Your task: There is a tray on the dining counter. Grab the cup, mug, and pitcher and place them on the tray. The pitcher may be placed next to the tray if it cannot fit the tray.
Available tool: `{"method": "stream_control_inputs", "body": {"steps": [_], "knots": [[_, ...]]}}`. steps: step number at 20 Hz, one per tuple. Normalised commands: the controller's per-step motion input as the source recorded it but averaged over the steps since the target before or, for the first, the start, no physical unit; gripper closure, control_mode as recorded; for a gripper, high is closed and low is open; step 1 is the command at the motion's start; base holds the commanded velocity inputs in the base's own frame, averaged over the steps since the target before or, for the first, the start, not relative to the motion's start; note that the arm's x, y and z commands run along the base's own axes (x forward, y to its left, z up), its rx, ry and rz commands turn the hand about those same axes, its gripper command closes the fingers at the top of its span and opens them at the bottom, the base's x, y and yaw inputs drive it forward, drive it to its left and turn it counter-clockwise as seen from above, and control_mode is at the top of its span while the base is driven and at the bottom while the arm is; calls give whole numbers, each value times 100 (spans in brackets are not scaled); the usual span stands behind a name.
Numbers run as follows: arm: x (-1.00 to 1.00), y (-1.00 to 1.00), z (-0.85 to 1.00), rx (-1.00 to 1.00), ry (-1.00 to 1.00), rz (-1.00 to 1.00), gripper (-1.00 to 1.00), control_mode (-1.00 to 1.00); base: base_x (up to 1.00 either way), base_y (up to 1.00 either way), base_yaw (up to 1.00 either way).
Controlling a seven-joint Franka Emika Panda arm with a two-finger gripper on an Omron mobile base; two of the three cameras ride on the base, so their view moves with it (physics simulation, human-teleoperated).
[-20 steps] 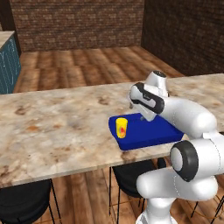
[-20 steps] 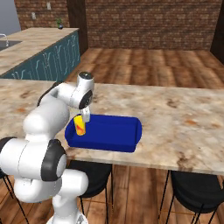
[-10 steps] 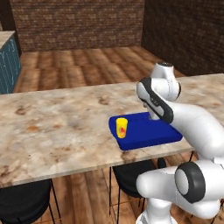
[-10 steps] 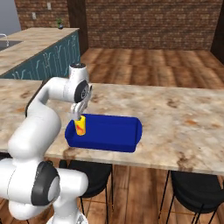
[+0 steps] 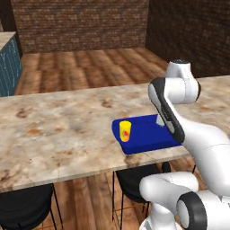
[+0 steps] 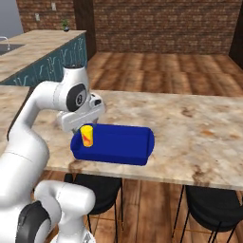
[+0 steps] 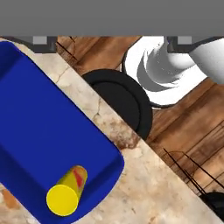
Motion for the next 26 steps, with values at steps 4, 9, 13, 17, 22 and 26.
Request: {"method": "stream_control_inputs", "body": {"steps": [4,9,13,17,22,26], "knots": [[-88,2,21,13,0,-100,-100,-100,0,0,0],[-25,51,46,0,-5,-84,-100,-100,0,0,0],[0,46,68,-1,-4,-53,-100,-100,0,0,0],[-12,2,58,2,0,-14,-100,-100,0,0,0],[-41,-3,12,5,1,0,-100,-100,0,0,0],[-44,0,-3,3,-5,1,-100,-100,0,0,0]]}}
